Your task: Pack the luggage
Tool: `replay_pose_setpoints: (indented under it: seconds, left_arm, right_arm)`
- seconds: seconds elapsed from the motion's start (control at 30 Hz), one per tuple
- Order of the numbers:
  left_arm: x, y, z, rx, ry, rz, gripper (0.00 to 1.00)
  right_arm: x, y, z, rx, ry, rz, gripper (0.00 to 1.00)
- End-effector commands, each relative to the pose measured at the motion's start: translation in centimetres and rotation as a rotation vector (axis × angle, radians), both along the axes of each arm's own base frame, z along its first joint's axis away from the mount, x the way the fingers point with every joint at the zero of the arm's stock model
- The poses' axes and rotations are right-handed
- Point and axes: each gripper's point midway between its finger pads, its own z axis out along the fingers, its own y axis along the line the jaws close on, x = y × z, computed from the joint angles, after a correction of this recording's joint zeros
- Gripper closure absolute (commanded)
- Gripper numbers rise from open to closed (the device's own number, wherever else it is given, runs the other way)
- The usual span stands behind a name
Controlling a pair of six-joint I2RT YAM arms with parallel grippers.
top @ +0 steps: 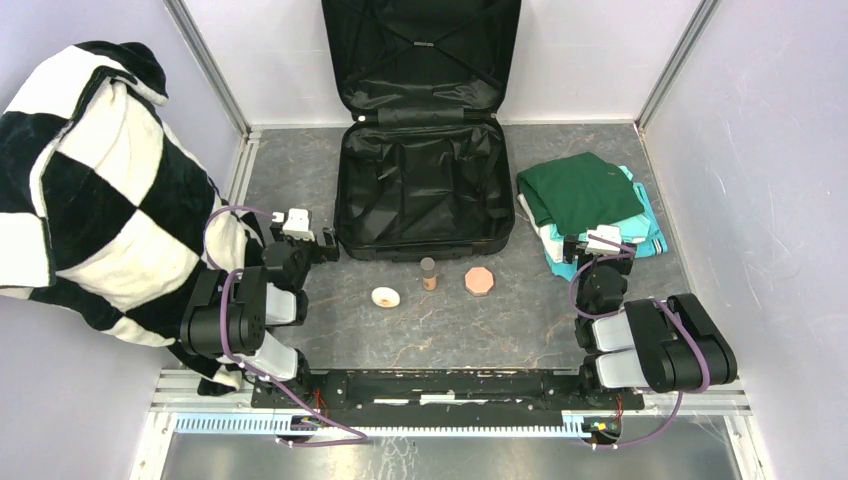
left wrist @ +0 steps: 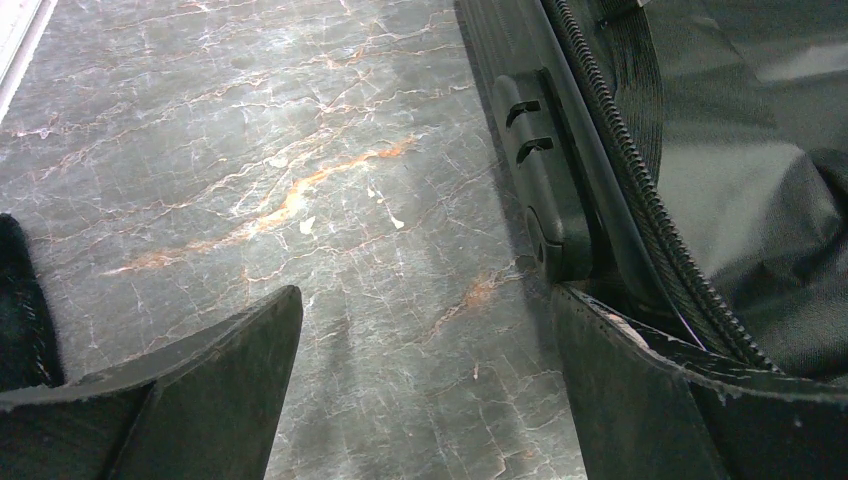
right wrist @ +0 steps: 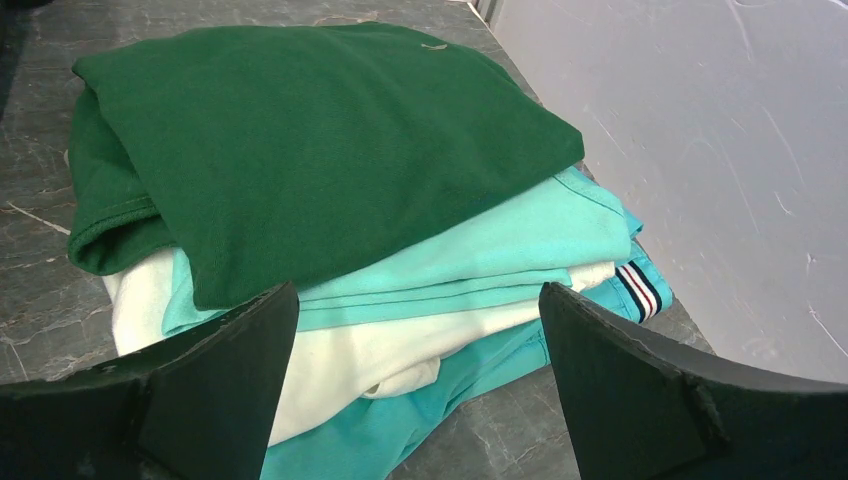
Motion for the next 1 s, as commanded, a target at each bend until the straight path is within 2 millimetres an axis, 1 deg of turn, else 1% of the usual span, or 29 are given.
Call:
replay_pose_setpoints:
  seconds: [0.0, 0.23, 0.3, 0.37, 0.4, 0.43, 0.47, 0.5, 0.57, 0.6, 0.63, 0.67, 0.7, 0.77, 0.83, 0.87, 0.9, 0.93, 0.97]
  left_arm:
    - [0.8, -0.6, 2.0, -0.024, -0.071, -0.024, 0.0]
    - [0.8, -0.6, 2.1, -0.024, -0.073, -0.024, 0.0]
    - [0.7, -0.6, 2.4, -0.023, -0.082, -0.028, 0.0]
    - [1.0, -0.5, 2.7, -0.026, -0.052, -0.029, 0.0]
    - [1.2, -0.5, 2.8, -0.03, -0.028, -0.032, 0.0]
    - [1.4, -0.7, 2.6, -0.012, 0.026, -0.058, 0.0]
    - [1.6, -1.0, 2.8, 0.01, 0.074, -0.089, 0.0]
    - [1.6, -1.1, 2.8, 0.014, 0.131, -0.104, 0.0]
    - [1.4, -1.3, 3.1, 0.027, 0.205, -0.128, 0.0]
    - [1.1, -1.4, 3.4, 0.034, 0.225, -0.142, 0.0]
    - [0.8, -1.5, 4.0, 0.039, 0.231, -0.153, 0.0]
    - [0.7, -1.5, 5.1, 0.039, 0.222, -0.154, 0.0]
    - [0.5, -1.6, 5.9, 0.035, 0.219, -0.156, 0.0]
    - [0.1, -1.9, 7.4, 0.023, 0.221, -0.167, 0.0]
    - [-0.6, -2.4, 7.9, 0.001, 0.277, -0.196, 0.0]
    - [-0.9, -2.7, 8.2, -0.013, 0.306, -0.209, 0.0]
    - [-1.2, -3.0, 8.5, -0.024, 0.325, -0.225, 0.0]
    - [-1.7, -3.4, 8.7, -0.036, 0.342, -0.249, 0.0]
    - [-2.0, -3.9, 9.0, -0.046, 0.353, -0.272, 0.0]
  right_arm:
    - [-2.2, -0.1, -2.1, -0.007, 0.055, 0.009, 0.02]
    - [-2.3, -0.1, -2.1, -0.007, 0.055, 0.008, 0.02]
    - [-2.5, -0.5, -1.6, 0.003, 0.031, -0.022, 0.02]
    - [-2.3, -0.8, -1.8, 0.01, 0.062, -0.043, 0.02]
    - [-2.0, -0.9, -1.5, 0.019, 0.071, -0.053, 0.02]
    - [-1.6, -1.1, -1.5, 0.036, 0.104, -0.081, 0.02]
    - [-1.2, -1.5, -0.5, 0.082, 0.088, -0.125, 0.02]
    - [-1.3, -1.8, -0.7, 0.1, 0.12, -0.16, 0.02]
    - [-1.2, -1.9, 0.6, 0.206, 0.079, -0.199, 0.02]
    - [-1.4, -2.0, 0.7, 0.265, 0.068, -0.223, 0.02]
    - [-1.6, -2.2, 1.1, 0.363, 0.029, -0.272, 0.02]
    - [-1.9, -2.4, 0.7, 0.433, 0.037, -0.309, 0.02]
    - [-1.8, -2.4, 1.0, 0.491, 0.04, -0.329, 0.02]
    - [-0.2, -1.0, 2.9, 0.506, 0.074, -0.228, 0.02]
    - [1.8, 0.9, 5.0, 0.457, 0.128, -0.1, 0.02]
    - [2.8, 1.3, 6.0, 0.433, 0.159, -0.085, 0.02]
    - [3.4, 1.4, 6.4, 0.408, 0.207, -0.103, 0.02]
    - [4.5, 1.4, 7.2, 0.386, 0.243, -0.113, 0.02]
    - [5.2, 1.6, 7.5, 0.353, 0.292, -0.119, 0.02]
